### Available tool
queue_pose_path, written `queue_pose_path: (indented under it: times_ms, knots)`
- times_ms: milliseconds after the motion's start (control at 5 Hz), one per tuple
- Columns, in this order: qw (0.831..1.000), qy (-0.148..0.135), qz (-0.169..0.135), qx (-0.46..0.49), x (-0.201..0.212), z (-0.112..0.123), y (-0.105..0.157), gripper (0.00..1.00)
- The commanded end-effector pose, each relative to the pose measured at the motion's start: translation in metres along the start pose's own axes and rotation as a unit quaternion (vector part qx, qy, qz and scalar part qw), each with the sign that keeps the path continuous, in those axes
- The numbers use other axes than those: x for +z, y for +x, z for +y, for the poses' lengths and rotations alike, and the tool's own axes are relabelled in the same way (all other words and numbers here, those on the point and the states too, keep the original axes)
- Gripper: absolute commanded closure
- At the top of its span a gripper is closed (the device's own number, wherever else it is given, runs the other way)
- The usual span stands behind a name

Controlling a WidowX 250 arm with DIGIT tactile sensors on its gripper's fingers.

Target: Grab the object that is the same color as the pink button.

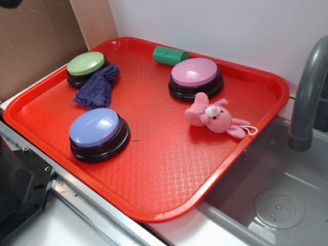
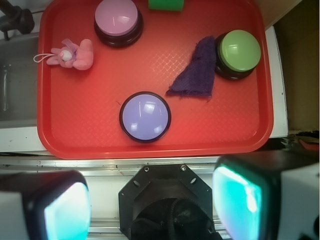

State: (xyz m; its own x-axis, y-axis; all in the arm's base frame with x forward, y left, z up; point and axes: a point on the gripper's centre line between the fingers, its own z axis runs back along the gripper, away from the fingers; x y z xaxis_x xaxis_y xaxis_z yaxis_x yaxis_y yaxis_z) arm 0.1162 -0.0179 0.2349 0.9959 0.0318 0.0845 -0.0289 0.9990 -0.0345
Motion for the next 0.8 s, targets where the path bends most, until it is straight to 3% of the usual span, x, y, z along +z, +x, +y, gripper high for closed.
queue_pose_path:
  times_ms: [0,400,600]
  knots:
    - [1.0,0.0,0.0,0.0,0.0,0.0,0.0,0.0]
    - [0.978,0.024,0.003,-0.205,-0.026,-0.021,0.049,0.0]
    - [0.948,0.014,-0.005,-0.319,-0.047,-0.038,0.073,0.0]
